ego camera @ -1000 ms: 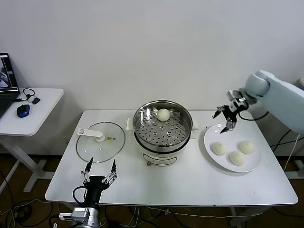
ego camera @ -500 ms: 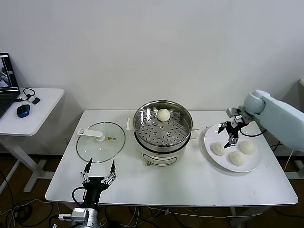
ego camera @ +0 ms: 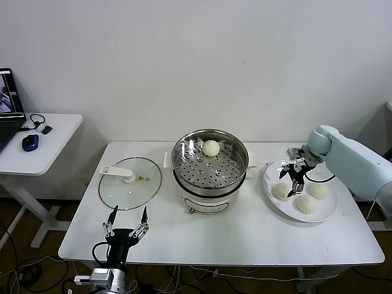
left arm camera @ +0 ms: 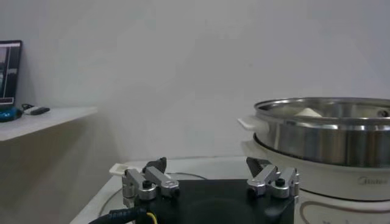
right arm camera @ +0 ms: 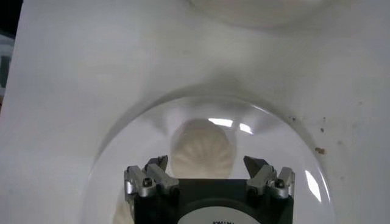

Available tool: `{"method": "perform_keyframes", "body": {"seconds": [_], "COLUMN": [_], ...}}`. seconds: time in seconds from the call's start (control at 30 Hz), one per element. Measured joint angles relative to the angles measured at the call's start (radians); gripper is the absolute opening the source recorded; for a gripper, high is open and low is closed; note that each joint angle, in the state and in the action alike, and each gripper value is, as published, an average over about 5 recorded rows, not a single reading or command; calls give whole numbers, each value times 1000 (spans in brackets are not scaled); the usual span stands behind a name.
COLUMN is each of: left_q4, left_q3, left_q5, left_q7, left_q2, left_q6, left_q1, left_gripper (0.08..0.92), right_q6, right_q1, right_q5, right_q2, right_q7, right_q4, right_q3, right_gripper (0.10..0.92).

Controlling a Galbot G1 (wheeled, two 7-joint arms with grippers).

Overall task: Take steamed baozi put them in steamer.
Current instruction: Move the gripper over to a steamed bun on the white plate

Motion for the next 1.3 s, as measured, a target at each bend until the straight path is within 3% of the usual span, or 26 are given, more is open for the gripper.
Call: {"method": "perform_keyframes", "body": {"seconds": [0.53,0.77,1.3], "left_q4": [6,9,13], "left_q3": [2,2,3], "left_q5": [-17,-19,-21], "left_q7": [1,1,1], "left_q2": [1,1,0], "left_q6": [2,2,0], "left_q1": [-2,-3,-4], "left_gripper": [823,823,823], "right_q6": [14,17,12], "right_q1": [-36,-43,-14], "right_q5": [-54,-63,-24], "right_q2": [34,37,25], "right_q7": [-8,-12,-12], "right_q4": [-52,-60,-41], "right_q3": [51,61,15], "right_gripper": [822,751,689]}}
